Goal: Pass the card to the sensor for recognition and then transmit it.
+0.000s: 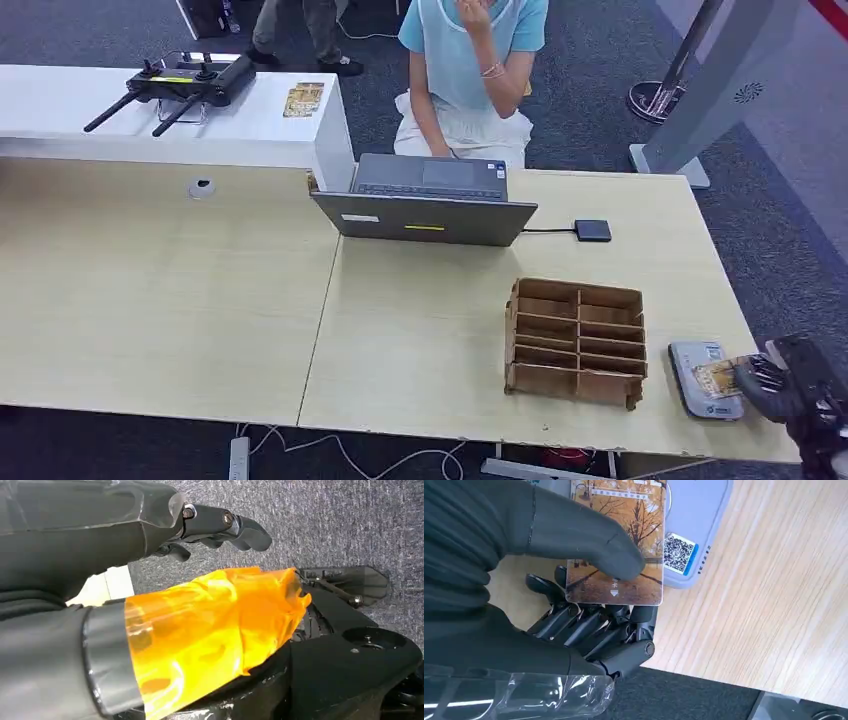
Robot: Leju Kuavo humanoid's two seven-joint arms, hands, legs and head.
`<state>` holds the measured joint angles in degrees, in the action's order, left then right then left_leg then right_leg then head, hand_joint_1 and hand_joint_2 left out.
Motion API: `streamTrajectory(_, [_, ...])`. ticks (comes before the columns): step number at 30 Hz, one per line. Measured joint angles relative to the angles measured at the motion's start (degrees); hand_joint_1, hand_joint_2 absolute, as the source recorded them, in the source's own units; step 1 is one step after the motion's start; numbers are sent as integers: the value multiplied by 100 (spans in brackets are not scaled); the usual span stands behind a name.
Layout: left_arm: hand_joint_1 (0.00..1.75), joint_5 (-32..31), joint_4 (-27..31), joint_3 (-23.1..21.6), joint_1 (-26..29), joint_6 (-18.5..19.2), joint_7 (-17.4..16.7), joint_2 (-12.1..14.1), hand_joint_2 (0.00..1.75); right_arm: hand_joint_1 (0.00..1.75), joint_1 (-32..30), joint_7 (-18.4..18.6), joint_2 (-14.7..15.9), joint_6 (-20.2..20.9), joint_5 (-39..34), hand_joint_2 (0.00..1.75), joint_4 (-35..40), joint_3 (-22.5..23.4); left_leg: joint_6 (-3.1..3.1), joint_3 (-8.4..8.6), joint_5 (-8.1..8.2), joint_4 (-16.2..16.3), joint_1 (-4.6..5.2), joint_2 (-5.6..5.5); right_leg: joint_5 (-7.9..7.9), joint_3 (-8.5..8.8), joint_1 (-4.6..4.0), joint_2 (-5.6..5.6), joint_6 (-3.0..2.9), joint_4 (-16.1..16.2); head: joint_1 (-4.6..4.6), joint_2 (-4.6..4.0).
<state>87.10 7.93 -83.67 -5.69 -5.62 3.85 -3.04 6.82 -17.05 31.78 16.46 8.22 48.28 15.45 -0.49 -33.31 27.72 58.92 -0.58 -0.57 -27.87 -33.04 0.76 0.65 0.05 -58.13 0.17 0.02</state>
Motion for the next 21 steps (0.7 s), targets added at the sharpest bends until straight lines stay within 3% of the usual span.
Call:
streamTrajectory(12, [0, 22, 0, -2, 0, -2, 0, 0, 0, 175, 85, -20, -26, -94, 52, 175, 31, 2, 0, 0, 0, 0, 0, 1, 0, 0, 1, -1, 0, 0, -2, -2])
streamTrajectory(21, [0, 66, 0, -2, 0, -33, 55, 2, 0, 175, 355, 57, 142, 0, -46, 175, 457, 9, 0, 0, -1, 0, 1, 2, 1, 1, 1, -1, 0, -1, 0, 0])
